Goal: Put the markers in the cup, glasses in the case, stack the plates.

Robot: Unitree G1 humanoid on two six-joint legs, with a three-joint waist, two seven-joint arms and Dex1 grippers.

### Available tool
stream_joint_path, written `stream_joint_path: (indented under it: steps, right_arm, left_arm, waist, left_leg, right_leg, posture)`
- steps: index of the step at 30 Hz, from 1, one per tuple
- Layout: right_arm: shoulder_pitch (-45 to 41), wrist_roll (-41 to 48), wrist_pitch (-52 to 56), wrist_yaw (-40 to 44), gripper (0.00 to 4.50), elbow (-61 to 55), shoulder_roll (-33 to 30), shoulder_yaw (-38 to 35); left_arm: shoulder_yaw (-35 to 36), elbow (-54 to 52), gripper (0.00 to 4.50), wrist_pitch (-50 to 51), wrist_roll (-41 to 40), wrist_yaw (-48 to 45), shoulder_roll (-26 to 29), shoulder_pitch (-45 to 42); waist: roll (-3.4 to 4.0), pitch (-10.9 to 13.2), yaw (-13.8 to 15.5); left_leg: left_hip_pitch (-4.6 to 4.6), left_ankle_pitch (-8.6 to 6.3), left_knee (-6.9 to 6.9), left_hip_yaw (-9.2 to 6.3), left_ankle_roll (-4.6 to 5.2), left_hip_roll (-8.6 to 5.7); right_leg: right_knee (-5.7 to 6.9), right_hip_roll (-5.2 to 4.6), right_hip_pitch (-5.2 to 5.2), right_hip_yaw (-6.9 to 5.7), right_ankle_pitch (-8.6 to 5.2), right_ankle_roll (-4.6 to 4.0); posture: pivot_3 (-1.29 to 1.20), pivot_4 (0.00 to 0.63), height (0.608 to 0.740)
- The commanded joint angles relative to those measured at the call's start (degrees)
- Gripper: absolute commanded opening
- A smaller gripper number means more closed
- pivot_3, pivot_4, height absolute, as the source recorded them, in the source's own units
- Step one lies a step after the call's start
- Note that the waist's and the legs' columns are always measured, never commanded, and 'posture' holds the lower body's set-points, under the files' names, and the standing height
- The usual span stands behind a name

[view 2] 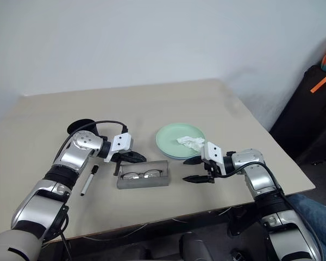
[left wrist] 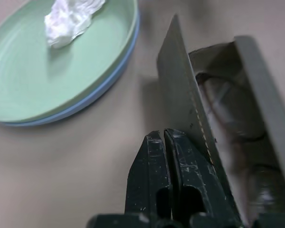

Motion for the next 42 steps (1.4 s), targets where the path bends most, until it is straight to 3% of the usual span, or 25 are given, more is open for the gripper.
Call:
stream_joint_path:
  steps: [1, 9, 18, 27, 36, 42]
  right_arm:
    - [-1.9, 0.7, -0.9, -0.1, 3.03, -0.1, -0.1, -1.0]
    - [-2.2, 0.5, -1.3, -0.1, 3.03, 0.6, 0.1, -0.9]
    - [-2.4, 0.4, -1.7, 0.1, 3.03, 1.0, 0.4, -0.6]
    - [-3.0, 0.3, -2.2, 0.3, 3.03, 1.8, 0.9, -0.4]
    - [-4.6, 0.2, -3.6, 1.1, 3.03, 4.9, 1.1, -0.5]
    - [-6.7, 0.1, -5.1, 2.2, 3.03, 8.1, 1.8, -0.2]
  left_arm:
    - [1.7, -7.8, 0.02, 4.6, -3.9, -4.0, 2.3, 2.2]
    - [0.3, -18.7, 0.02, 9.2, -4.7, -4.7, 5.4, 9.3]
    - [1.1, -20.6, 0.02, 8.3, -2.8, 1.2, 6.3, 12.2]
    - [10.8, -29.5, 0.02, 10.0, -6.7, 12.7, 7.5, 17.9]
    - [24.8, -45.9, 0.02, 18.4, -11.0, 28.9, 6.9, 33.9]
    - [29.4, -52.6, 0.02, 26.6, -10.2, 38.3, 6.4, 41.9]
  waist:
    - [0.00, 0.0, -0.1]
    - [0.00, 0.0, 0.0]
    - [0.00, 0.0, 0.0]
    - [0.00, 0.0, 0.0]
    - [0.00, 0.0, 0.0]
    - [-0.01, 0.0, 0.0]
  left_leg:
    - [0.00, -0.01, 0.00, 0.00, 0.02, 0.05]
    - [0.04, -0.02, 0.02, 0.00, 0.04, 0.13]
    - [0.09, -0.01, 0.02, 0.00, 0.04, 0.13]
    - [0.10, -0.02, -0.01, -0.01, 0.03, 0.23]
    - [0.14, -0.03, -0.10, -0.03, 0.03, 0.35]
    - [0.19, -0.03, -0.09, -0.02, 0.03, 0.35]
  right_leg:
    - [0.00, 0.00, 0.00, 0.02, 0.00, 0.00]
    - [0.01, -0.01, 0.00, 0.03, -0.01, -0.01]
    - [0.02, -0.02, 0.03, 0.05, -0.01, -0.02]
    - [0.03, -0.03, -0.02, 0.06, -0.01, -0.01]
    - [0.01, -0.11, -0.06, 0.07, -0.01, -0.01]
    - [0.04, -0.10, -0.04, 0.03, -0.01, -0.01]
  posture:
    - [0.00, 0.000, 0.740]
    - [0.00, 0.000, 0.740]
    - [0.00, 0.000, 0.740]
    - [0.00, 0.000, 0.740]
    - [0.00, 0.000, 0.740]
    - [0.00, 0.000, 0.740]
